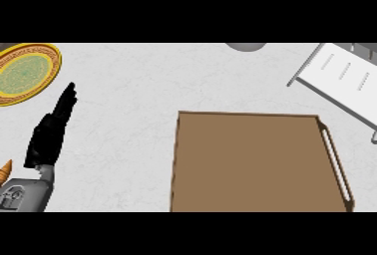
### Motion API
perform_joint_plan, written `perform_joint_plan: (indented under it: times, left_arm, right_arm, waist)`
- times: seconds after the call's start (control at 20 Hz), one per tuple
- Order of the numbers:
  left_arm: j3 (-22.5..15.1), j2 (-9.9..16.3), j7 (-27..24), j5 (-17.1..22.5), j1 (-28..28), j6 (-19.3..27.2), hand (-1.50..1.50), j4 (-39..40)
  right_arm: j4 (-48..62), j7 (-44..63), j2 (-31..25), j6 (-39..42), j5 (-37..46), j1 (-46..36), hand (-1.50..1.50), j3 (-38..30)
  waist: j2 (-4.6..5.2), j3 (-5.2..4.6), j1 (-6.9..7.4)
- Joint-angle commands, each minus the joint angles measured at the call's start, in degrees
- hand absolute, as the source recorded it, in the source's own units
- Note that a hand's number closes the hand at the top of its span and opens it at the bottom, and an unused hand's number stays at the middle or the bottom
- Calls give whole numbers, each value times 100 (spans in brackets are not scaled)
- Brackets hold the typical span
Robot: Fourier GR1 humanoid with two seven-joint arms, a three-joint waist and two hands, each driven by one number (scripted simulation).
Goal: Pick the tomato from the tray and place it in the tiered basket
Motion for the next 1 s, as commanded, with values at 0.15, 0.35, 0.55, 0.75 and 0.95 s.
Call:
perform_joint_plan:
  times: [0.15,0.35,0.55,0.75,0.95]
  left_arm:
    - [32,-93,202,-33,-140,-72,0,-55]
    - [204,79,308,36,-135,-136,0,-226]
    - [164,-116,63,-212,-139,-59,0,288]
    - [305,18,282,-22,1,-235,0,-255]
    - [162,-234,1,-261,60,-85,0,-19]
  right_arm:
    - [77,-710,-180,-159,-641,457,150,-625]
    - [77,-339,-96,-373,-1292,741,-150,-1277]
    - [-285,-425,64,-540,-1383,911,-150,-1277]
    - [-565,-625,129,-1298,-1549,1062,-150,-1452]
    - [-1011,-757,275,-1923,-1600,1354,-150,-1458]
  waist:
    - [14,6,21]
    - [-18,8,-40]
    - [-20,-1,-81]
    - [-18,3,-10]
    - [-27,-1,-79]
